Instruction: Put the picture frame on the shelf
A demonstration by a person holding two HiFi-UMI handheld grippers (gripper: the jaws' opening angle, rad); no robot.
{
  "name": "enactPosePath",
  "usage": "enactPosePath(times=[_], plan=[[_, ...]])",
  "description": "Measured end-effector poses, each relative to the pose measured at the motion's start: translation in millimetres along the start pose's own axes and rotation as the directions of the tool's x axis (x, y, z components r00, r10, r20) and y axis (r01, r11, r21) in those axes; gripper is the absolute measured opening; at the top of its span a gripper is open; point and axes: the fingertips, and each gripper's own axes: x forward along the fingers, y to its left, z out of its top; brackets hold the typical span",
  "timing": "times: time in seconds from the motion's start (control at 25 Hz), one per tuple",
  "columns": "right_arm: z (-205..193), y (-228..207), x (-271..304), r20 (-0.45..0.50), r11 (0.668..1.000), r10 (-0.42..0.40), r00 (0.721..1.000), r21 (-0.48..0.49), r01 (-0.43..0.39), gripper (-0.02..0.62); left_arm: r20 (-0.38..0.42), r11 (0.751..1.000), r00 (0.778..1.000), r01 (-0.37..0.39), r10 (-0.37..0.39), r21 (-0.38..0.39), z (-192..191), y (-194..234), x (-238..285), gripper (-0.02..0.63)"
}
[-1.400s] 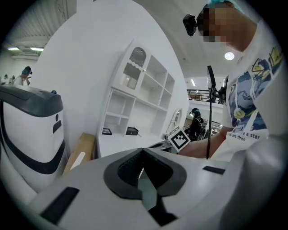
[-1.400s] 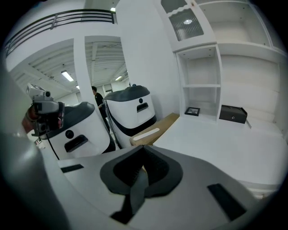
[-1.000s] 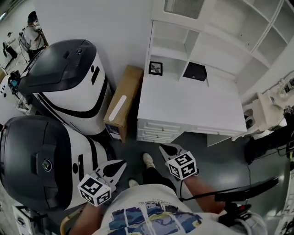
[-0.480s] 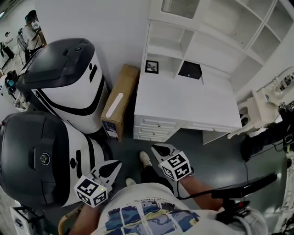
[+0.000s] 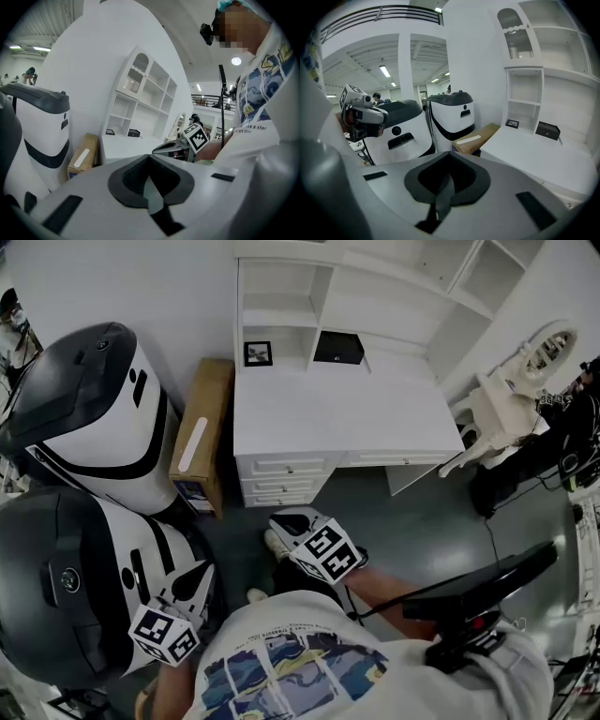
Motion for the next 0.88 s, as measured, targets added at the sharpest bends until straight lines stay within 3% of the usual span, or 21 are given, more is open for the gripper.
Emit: enactPosePath(times=[0.88], plan=[[2.2, 1.0, 18.3, -0.016, 1.0, 0.022, 1.0, -0.01, -0.022, 0.025, 0.0, 1.0, 1.0, -0.014, 0.014, -0.013, -1.6, 13.4, -0.1, 0.012]])
